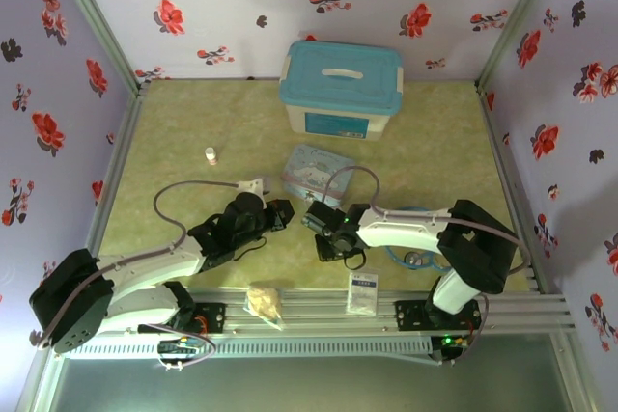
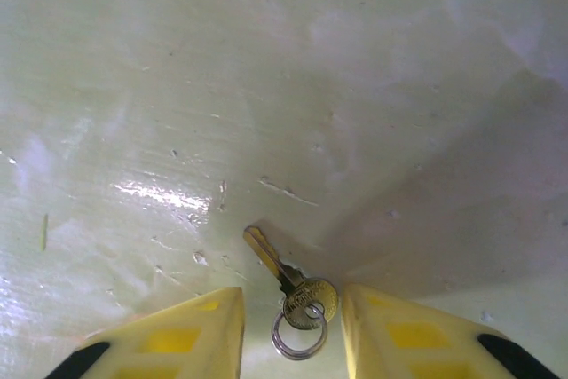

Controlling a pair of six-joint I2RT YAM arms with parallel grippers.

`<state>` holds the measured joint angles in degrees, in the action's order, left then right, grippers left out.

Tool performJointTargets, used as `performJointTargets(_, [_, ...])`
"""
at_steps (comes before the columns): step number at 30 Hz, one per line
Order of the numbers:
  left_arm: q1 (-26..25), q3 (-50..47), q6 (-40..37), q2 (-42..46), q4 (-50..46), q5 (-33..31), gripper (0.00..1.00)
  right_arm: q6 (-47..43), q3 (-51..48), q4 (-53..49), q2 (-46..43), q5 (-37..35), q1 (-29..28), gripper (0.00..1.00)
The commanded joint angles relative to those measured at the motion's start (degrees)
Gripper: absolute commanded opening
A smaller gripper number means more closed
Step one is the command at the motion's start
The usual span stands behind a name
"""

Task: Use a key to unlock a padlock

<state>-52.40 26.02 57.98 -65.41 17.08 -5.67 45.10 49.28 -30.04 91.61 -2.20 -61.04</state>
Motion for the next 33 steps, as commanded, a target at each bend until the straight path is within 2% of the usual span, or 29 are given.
performJointTargets(1, [-0.3,-0.9,0.1,0.9,1.4,-1.6,0.1,0.8,0.9,-0.8,1.1,-0.7,-0.7,0.29])
performJointTargets(7, [-0.3,-0.8,-0.1,0.9,1.7,-1.8,0.1,1.7,-0.8,-1.0,1.1,-1.0,-1.9,0.24])
performJointTargets(11, [-0.3,-0.6,-0.3,0.5,2.0,-1.7,0.1,0.8,-0.2,-0.9,2.6,-1.7,-1.9,0.09])
performJointTargets(14, [-0.4,-0.7,-0.5,0.6,1.8,-1.7,0.1,0.9,-1.7,1.4,0.0,-0.5,-1.3,0.01])
performJointTargets(19, [-0.3,-1.5,-1.1,-0.2,4.6,-0.4,0.12,-1.8,-6.8,5.8,-8.8,2.1,2.8,0.0])
performJointTargets(24, [-1.3,-2.6,-2.2,-2.9,14.1,4.2,0.23,-5.7,-5.7,4.5,-14.7,2.9,4.6,0.0])
performJointTargets(29, [-3.2,0.8,-4.3,-8.7,16.4,9.7,0.36,-6.8,-4.3,4.8,-18.6,4.4,4.9,0.0])
performJointTargets(33, [-3.3,0.6,-2.0,-11.8,20.4,10.8,0.35,-6.2,-4.6,5.3,-21.8,4.1,4.9,0.0])
